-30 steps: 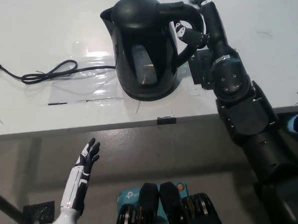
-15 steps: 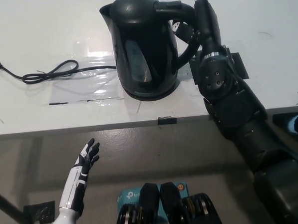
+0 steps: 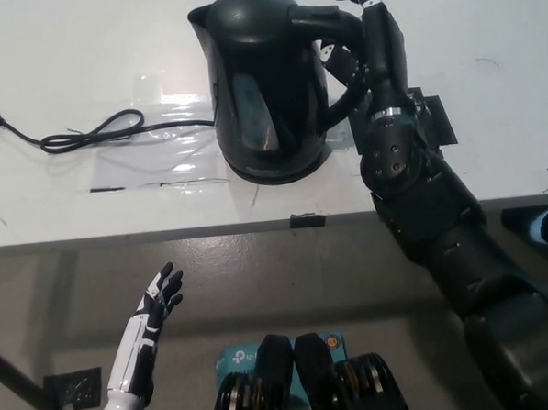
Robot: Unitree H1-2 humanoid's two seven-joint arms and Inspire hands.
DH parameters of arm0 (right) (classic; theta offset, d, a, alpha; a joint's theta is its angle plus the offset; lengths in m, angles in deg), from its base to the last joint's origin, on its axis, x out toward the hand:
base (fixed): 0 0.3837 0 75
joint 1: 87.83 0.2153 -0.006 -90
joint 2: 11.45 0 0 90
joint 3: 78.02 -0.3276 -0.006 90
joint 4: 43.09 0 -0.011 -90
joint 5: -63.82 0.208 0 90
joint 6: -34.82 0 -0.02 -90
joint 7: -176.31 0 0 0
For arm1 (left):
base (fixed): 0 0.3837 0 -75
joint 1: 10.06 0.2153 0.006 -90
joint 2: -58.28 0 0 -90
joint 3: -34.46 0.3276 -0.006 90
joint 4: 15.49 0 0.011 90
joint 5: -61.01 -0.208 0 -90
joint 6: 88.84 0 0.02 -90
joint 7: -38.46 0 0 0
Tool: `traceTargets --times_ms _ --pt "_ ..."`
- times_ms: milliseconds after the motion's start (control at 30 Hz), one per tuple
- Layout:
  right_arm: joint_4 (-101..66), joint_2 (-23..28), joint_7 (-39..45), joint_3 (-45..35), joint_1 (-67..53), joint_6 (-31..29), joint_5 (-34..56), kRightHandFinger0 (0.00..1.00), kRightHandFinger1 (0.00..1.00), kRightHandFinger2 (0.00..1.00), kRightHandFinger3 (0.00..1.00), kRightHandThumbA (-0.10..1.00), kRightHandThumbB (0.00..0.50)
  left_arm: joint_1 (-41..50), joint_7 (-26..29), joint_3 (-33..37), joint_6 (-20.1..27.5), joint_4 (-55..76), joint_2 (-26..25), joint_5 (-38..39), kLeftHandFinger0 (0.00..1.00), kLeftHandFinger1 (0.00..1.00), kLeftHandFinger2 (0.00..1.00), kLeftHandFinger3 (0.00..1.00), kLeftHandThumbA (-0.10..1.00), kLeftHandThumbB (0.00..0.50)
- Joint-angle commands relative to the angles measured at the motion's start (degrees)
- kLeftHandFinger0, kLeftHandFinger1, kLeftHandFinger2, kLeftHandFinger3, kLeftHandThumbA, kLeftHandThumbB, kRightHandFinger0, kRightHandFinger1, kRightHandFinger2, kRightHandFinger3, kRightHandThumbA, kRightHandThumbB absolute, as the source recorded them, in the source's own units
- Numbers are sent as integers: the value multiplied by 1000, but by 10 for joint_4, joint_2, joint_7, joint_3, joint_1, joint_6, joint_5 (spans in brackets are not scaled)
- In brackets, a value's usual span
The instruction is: Use the right hand to grab the handle of the kettle from the base and place it on the right side
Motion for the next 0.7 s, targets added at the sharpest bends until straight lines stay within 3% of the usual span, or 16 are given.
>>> traceTargets --times_ms 0,33,100,367,467,667 --pt "-10 10 -68 -21 71 -77 11 0 283 717 718 -100 133 -3 -10 -5 15 21 -8 11 1000 1000 1000 1000 1000 500" --pt "-10 13 -84 -25 78 -86 9 0 277 701 677 -100 124 -2 -9 -4 17 20 -9 9 1000 1000 1000 1000 1000 500" --pt "-12 15 -88 -32 85 -86 13 0 268 706 702 -100 102 -2 -8 -4 18 20 -10 6 1000 1000 1000 1000 1000 500" --pt "-31 40 -97 -65 113 -101 23 0 143 616 681 -100 125 -1 -10 -4 15 21 -13 2 1000 1000 1000 1000 1000 500" --pt "-34 51 -111 -74 116 -98 22 0 96 567 633 -100 108 2 -9 -3 6 27 -16 -6 1000 1000 1000 1000 1000 500" --pt "-46 80 -106 -84 116 -101 28 0 99 569 655 -100 85 1 -5 -4 11 24 -16 -7 1000 1000 1000 1000 1000 500"
